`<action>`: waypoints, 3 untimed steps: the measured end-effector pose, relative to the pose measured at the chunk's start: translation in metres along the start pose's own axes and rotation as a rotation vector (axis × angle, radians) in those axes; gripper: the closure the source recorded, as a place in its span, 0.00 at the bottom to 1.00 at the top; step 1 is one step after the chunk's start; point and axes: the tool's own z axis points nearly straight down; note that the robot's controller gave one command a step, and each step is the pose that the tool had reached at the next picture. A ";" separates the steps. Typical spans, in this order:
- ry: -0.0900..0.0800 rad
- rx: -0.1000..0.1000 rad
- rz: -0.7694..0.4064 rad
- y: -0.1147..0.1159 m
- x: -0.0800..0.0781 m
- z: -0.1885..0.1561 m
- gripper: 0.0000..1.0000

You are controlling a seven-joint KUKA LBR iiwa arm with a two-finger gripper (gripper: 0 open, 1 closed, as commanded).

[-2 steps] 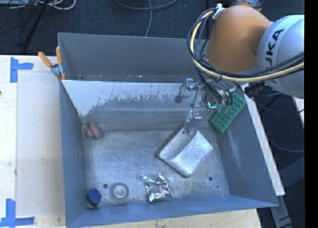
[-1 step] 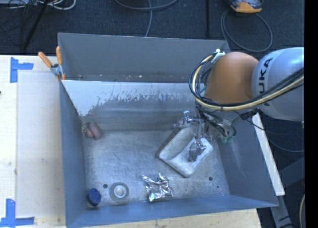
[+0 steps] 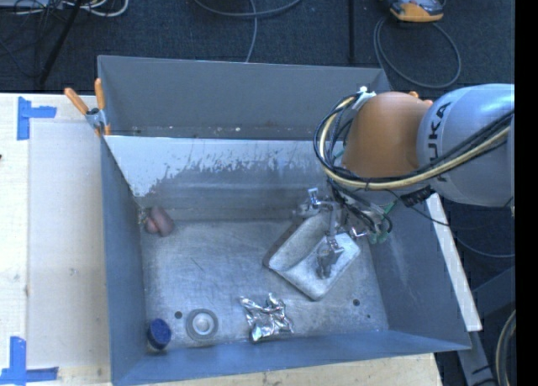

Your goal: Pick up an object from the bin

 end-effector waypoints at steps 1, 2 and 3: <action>0.001 -0.002 -0.086 -0.005 0.079 -0.008 0.00; -0.009 -0.004 -0.079 -0.002 0.075 0.029 0.00; 0.007 -0.009 -0.099 -0.022 0.045 0.030 0.00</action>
Offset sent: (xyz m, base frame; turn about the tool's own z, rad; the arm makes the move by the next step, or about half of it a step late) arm -0.0735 -0.0212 0.0081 -0.0887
